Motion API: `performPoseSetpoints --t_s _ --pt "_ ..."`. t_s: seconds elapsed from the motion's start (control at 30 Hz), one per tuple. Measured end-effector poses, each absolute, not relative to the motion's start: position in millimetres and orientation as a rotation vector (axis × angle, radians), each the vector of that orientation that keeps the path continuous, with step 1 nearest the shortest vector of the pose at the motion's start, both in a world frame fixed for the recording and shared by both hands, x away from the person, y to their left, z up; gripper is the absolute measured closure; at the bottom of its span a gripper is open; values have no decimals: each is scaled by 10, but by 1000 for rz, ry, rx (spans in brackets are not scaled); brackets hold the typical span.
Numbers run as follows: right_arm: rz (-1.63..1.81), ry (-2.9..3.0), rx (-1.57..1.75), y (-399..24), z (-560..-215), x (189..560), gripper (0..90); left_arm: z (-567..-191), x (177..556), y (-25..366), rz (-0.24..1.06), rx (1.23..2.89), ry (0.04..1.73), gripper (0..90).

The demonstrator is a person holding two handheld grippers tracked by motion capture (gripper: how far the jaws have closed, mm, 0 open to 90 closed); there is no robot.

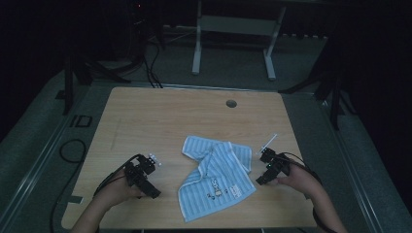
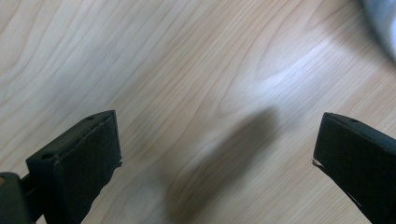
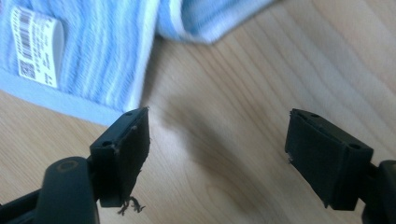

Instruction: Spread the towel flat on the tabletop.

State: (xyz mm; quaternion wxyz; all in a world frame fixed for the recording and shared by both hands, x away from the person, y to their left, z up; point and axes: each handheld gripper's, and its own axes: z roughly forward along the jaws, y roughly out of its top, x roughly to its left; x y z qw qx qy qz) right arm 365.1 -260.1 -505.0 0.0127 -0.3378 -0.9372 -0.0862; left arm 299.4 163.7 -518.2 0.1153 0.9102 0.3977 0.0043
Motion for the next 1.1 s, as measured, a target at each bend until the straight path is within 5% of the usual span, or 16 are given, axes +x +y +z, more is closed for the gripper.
performPoseSetpoints --t_s 0.8,0.97,1.1 --pt "-248 -2977 -841 -1890 -4985 3911 268 -4947 3217 658 -14 2689 902 6" --pt "-281 -2973 -842 -1780 -4995 3983 321 -4955 3241 439 9 2696 826 119" --pt "-278 -2982 -837 -1714 -5026 4030 466 -5035 3327 276 -10 2701 809 271"
